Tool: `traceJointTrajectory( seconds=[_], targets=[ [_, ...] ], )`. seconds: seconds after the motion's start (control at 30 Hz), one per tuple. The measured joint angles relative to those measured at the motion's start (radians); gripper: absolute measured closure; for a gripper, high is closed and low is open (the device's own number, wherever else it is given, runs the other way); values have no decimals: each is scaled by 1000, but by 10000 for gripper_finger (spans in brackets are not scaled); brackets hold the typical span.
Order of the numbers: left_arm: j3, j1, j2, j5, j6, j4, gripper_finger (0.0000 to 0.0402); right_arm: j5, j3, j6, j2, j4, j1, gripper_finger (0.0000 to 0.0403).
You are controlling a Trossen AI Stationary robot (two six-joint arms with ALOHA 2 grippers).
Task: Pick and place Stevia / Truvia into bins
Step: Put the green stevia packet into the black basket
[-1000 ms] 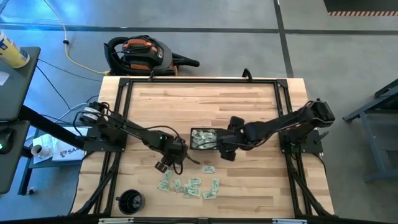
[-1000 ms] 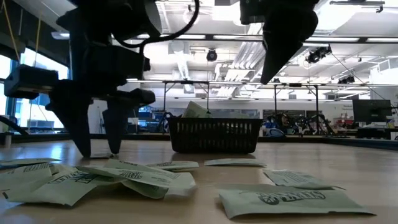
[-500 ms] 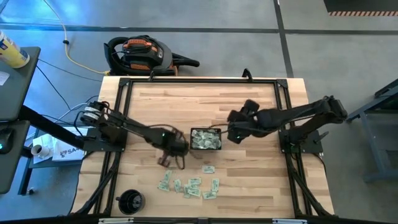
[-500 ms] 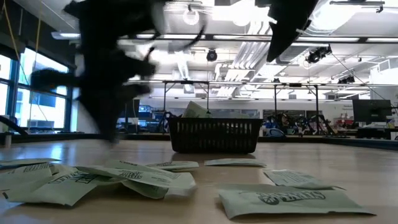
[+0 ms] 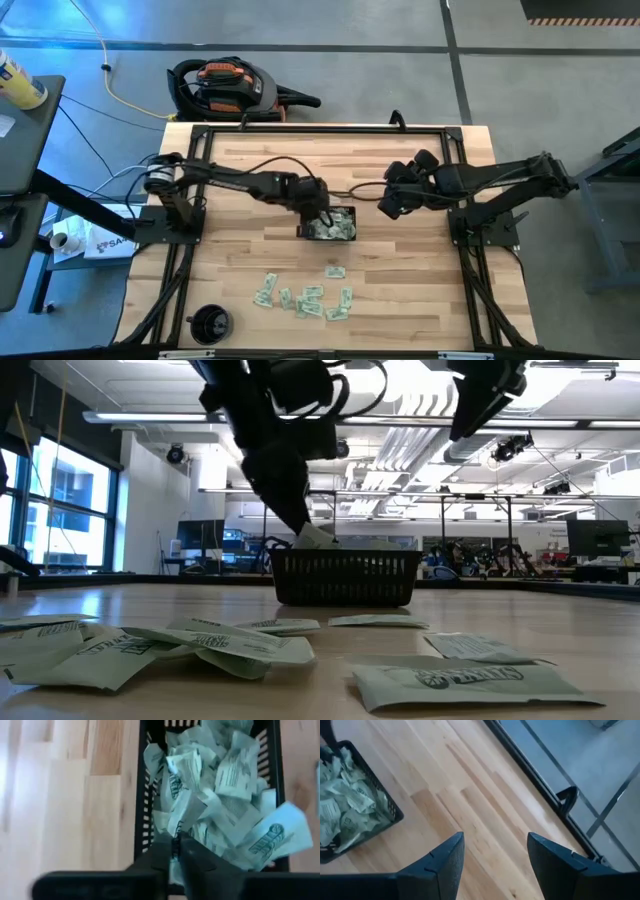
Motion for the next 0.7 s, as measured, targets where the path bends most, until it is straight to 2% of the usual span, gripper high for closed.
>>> traceJointTrajectory(
  seconds=[0.13,0.23,0.3,0.37,0.53,0.6,0.7],
  targets=[
    [2,-17,10,20,-79,-5,240,-12,-28,31,2,-2,19,195],
    [47,-36,3,19,-89,-19,172,-31,-79,45,3,20,30,195],
    [95,-50,-8,19,-95,-70,135,-91,-127,23,3,63,33,195],
    [152,-64,-16,16,-118,-150,107,-197,-185,-23,3,152,33,195],
    [270,-117,-22,-19,-213,-382,78,-482,-359,-96,10,576,48,195],
    [294,-146,-22,-40,-256,-462,81,-543,-417,-103,25,765,65,195],
    [293,-205,-28,-61,-340,-541,95,-581,-465,-119,84,972,97,195]
  ],
)
